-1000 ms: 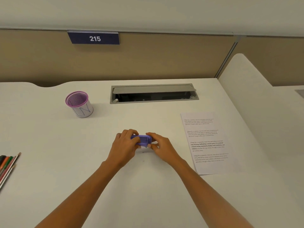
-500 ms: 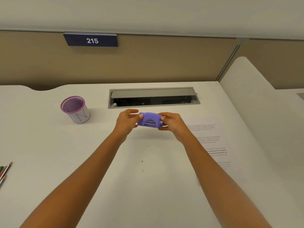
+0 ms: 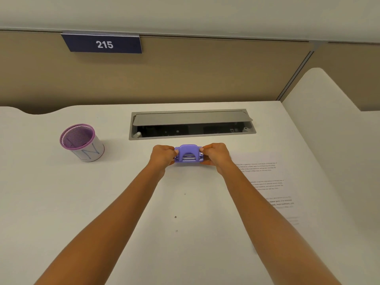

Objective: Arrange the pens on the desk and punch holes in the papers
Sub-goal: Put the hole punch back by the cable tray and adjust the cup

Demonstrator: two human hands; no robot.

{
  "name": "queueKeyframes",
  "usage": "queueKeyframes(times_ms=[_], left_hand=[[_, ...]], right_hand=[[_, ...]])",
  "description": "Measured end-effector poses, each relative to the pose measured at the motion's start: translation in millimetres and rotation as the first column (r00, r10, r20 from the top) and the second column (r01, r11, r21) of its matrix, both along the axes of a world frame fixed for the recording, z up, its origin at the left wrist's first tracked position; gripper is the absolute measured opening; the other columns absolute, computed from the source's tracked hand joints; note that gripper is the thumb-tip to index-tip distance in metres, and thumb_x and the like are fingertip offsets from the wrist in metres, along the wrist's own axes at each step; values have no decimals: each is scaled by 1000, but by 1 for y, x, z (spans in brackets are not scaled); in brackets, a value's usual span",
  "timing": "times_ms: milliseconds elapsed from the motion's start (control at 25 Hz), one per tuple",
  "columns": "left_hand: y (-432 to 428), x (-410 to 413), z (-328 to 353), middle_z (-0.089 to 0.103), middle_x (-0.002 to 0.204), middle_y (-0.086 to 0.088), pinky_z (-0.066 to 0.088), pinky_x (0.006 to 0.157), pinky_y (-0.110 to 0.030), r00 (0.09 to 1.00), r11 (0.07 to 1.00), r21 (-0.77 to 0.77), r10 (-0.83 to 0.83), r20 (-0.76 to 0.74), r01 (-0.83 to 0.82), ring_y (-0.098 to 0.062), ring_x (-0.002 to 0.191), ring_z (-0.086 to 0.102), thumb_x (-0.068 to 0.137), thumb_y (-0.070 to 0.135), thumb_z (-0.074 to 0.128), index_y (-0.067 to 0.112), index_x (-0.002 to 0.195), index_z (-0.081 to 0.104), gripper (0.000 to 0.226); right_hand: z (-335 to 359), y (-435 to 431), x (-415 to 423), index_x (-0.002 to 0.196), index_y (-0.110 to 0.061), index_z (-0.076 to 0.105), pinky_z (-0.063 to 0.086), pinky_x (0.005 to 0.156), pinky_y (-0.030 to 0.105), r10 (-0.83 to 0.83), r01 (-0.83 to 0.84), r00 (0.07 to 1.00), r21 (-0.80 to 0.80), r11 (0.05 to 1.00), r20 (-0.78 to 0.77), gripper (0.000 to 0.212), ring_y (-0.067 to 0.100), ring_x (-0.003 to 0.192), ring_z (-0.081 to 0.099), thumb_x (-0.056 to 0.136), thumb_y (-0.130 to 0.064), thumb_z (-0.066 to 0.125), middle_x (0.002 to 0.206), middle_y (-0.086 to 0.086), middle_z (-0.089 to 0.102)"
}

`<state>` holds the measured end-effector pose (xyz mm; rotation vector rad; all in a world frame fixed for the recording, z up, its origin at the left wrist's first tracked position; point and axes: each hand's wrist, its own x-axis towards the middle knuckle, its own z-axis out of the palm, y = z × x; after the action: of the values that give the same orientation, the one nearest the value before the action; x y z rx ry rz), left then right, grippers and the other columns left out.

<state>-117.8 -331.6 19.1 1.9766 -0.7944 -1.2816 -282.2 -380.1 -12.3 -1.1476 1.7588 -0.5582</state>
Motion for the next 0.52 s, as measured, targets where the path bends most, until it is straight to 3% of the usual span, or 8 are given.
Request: queueKeyframes(times_ms=[80, 280, 520], left_hand=[[-7, 1, -6, 61, 119, -18, 48, 81, -29, 1000, 1000, -1, -10, 17, 10, -23, 95, 57, 91, 18, 60, 2, 121, 59, 34], [-21, 2, -18, 60, 123, -15, 50, 93, -35, 999, 1000, -7, -4, 53, 4, -24, 104, 57, 91, 17, 60, 6, 125, 59, 35], [-33, 0, -32, 61, 116, -15, 50, 91, -35, 993, 998, 15, -62, 96, 61, -22, 95, 55, 92, 16, 58, 6, 122, 60, 31]], right_hand=[[-6, -7, 3, 96, -8, 63, 53, 80, 30, 12, -14, 997, -28, 1000, -73, 25, 24, 87, 65, 90, -32, 65, 92, 8, 64], [-12, -22, 9, 84, -10, 57, 41, 57, 19, -25, 19, 984, -35, 999, -177, 24, 17, 72, 55, 89, -32, 66, 83, 6, 60], [-17, -44, 12, 83, -9, 55, 43, 68, 24, -31, 30, 956, -10, 1000, -292, 27, 17, 72, 55, 89, -33, 66, 82, 6, 58]])
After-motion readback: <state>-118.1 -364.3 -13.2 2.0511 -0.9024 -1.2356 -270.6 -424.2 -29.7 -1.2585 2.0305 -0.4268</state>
